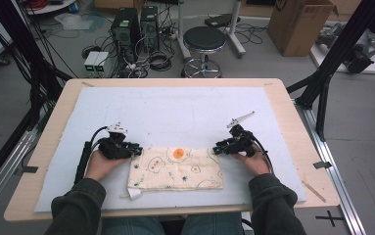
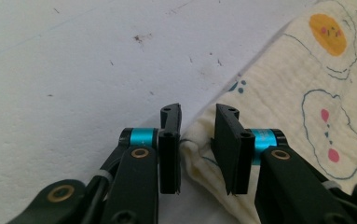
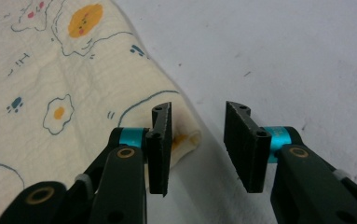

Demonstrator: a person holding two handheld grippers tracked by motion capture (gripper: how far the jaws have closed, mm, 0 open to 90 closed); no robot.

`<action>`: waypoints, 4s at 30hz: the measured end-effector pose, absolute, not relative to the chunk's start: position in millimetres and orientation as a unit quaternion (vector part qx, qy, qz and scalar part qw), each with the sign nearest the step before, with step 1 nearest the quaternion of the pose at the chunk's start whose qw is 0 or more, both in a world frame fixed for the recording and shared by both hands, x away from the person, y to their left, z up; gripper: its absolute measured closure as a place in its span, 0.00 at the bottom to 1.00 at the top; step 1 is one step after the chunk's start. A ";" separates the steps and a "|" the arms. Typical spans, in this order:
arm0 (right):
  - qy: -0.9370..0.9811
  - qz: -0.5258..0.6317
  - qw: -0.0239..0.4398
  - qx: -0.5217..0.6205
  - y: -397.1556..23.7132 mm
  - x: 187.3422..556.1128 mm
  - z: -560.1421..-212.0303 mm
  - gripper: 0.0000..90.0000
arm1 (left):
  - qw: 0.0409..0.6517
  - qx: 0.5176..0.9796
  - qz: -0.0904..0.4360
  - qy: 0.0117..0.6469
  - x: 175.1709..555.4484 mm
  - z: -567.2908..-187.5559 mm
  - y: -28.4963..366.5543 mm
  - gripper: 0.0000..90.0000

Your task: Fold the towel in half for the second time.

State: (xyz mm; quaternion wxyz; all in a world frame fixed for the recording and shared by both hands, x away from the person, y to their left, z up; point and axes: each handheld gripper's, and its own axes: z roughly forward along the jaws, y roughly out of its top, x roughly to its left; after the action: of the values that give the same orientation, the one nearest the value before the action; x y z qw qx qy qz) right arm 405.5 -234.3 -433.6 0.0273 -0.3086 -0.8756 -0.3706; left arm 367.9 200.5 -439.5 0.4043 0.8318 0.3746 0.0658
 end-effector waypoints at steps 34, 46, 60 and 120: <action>-0.875 -0.374 0.014 -0.307 -220.7 427.4 -417.2 0.94 | 0.444 0.792 0.095 0.409 376.8 -426.4 218.4 0.95; -0.864 -0.382 0.004 -0.328 -212.8 451.9 -406.7 0.94 | 0.457 0.763 0.108 0.445 400.2 -419.4 220.2 0.95; -0.848 -0.377 0.016 -0.373 -213.3 468.8 -422.9 0.94 | 0.459 0.749 0.105 0.467 412.4 -428.2 218.5 0.95; -0.852 -0.428 0.024 -0.301 -219.2 428.2 -390.1 0.94 | 0.516 0.753 0.113 0.392 360.9 -415.3 234.1 0.94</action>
State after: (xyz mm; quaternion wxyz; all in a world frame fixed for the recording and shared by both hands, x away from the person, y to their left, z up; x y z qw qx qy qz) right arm 428.2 -219.2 -390.1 0.0239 -0.3014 -0.8517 -0.4280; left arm 360.9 234.1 -415.3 0.5159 0.7532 0.3921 0.1130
